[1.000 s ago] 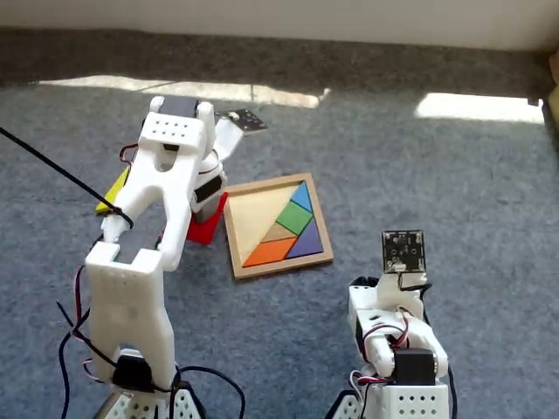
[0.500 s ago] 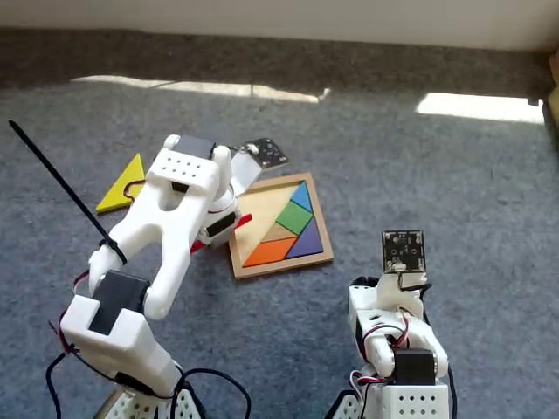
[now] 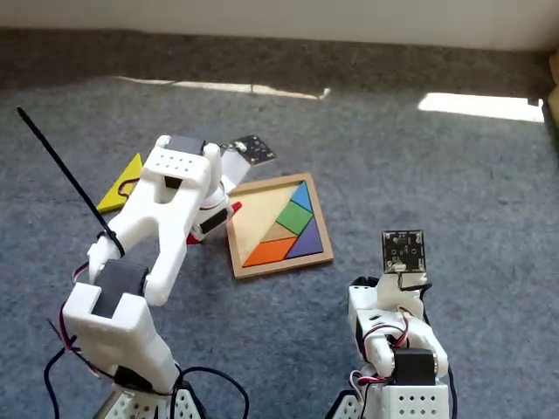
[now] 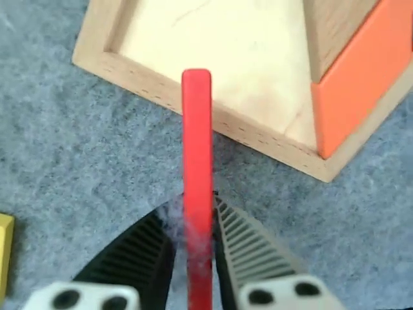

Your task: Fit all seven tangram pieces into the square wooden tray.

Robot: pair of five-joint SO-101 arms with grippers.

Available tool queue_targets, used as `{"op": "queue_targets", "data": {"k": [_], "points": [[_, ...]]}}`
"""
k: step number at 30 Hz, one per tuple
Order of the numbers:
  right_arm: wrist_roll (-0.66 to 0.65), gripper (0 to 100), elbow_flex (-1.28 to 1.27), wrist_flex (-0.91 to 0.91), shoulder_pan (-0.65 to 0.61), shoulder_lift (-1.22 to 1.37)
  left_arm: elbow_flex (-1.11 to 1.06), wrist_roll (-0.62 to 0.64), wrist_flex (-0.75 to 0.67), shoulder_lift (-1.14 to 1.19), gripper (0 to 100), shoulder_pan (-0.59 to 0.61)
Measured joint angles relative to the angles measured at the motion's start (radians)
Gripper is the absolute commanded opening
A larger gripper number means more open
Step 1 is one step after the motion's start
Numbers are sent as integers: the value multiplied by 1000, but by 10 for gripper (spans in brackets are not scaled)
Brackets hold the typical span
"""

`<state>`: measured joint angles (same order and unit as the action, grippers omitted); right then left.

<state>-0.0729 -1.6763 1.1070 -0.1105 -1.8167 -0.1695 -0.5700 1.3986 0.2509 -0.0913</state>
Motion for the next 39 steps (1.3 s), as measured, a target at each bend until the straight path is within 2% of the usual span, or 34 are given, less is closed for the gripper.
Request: {"op": "queue_targets", "data": {"k": [4, 11, 19, 28, 33, 39], "points": [[0, 46, 0, 0, 0, 0, 0, 0, 51, -106, 5, -15], [0, 46, 0, 0, 0, 0, 0, 29, 51, -247, 5, -69], [0, 46, 0, 0, 0, 0, -28, 155, -195, -230, 5, -87], [0, 46, 0, 0, 0, 0, -176, 164, -480, -210, 5, -147], [0, 46, 0, 0, 0, 0, -178, 157, -494, -210, 5, -196], [0, 46, 0, 0, 0, 0, -163, 152, -373, -210, 6, -259]]}}
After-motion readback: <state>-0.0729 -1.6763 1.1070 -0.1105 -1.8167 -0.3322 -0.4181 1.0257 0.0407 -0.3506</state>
